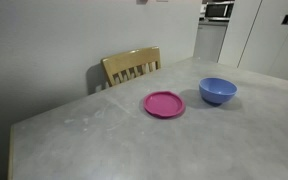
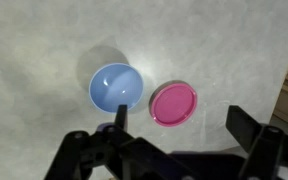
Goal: Take the plate and put it on the bowl
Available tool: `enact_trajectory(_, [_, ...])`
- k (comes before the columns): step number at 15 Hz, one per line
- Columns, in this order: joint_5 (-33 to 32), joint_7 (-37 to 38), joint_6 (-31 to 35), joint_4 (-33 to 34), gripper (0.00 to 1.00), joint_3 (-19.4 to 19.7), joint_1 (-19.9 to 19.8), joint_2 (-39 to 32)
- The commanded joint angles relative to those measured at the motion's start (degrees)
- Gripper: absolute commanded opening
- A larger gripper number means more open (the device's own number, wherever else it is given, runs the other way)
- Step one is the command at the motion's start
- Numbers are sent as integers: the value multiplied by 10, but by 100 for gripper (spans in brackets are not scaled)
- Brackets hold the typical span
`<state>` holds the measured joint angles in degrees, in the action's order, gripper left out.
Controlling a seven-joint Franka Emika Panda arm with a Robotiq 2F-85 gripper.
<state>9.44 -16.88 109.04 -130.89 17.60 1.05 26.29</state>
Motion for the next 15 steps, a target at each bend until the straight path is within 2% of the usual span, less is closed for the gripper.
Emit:
enact_trajectory(1, [9,-8,-2,1,100,-18,-22,-4])
enact_trajectory(4, [-11,-16,-47,65,100,-24,-19,-52])
enact_trajectory(8, [-26,-50,-121,194,100,-44,-3,-155])
enact_trajectory(15, [-39,-98,-233,414,100,-131,3,-369])
